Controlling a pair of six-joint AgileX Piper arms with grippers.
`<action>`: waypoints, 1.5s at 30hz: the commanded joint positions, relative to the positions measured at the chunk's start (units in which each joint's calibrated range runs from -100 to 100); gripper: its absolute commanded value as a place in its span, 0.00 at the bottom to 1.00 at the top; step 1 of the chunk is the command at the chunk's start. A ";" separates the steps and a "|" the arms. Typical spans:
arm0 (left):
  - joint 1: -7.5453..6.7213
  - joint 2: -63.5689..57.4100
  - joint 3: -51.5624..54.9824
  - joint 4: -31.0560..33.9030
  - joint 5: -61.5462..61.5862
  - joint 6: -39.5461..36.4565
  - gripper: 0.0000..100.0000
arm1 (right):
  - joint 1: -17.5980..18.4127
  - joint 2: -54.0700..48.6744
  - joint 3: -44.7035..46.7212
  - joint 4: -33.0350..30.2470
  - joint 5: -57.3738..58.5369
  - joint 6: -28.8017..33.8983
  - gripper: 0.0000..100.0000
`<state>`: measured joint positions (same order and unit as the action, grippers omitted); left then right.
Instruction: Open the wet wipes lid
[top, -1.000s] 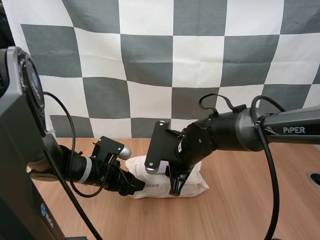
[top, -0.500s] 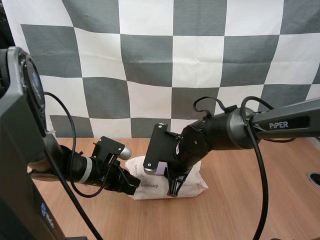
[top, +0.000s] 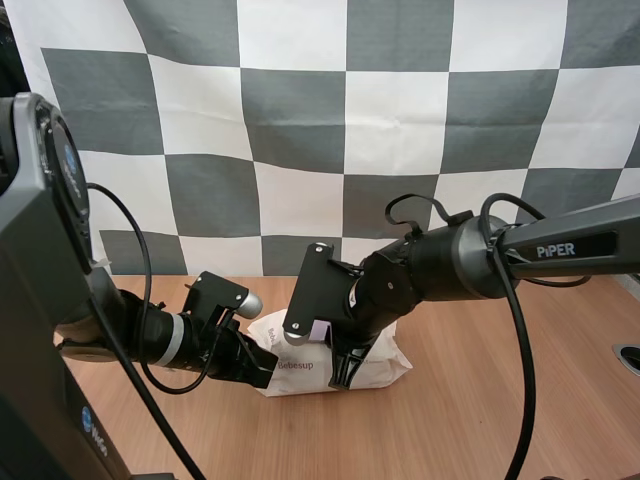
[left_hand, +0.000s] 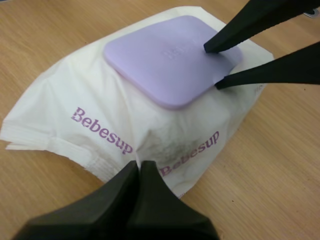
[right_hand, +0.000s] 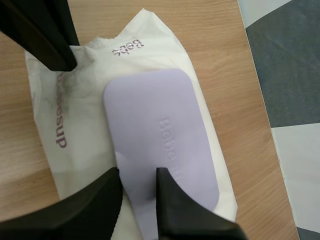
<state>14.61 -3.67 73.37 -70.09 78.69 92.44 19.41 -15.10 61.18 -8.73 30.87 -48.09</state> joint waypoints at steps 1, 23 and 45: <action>0.00 -0.03 -0.04 0.25 0.00 0.95 0.00 | -0.02 0.05 0.06 -0.03 -0.18 0.01 0.19; 0.00 -0.03 0.21 1.41 -1.81 0.95 0.00 | -0.02 0.05 -1.54 -3.53 -3.19 2.90 0.00; 0.00 -0.03 0.46 1.73 0.22 0.95 0.00 | -2.02 11.01 -15.57 -6.39 -13.85 6.18 0.00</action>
<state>14.61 -3.67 73.80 -68.34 78.60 92.44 17.43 -5.29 47.69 -15.10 15.56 -41.84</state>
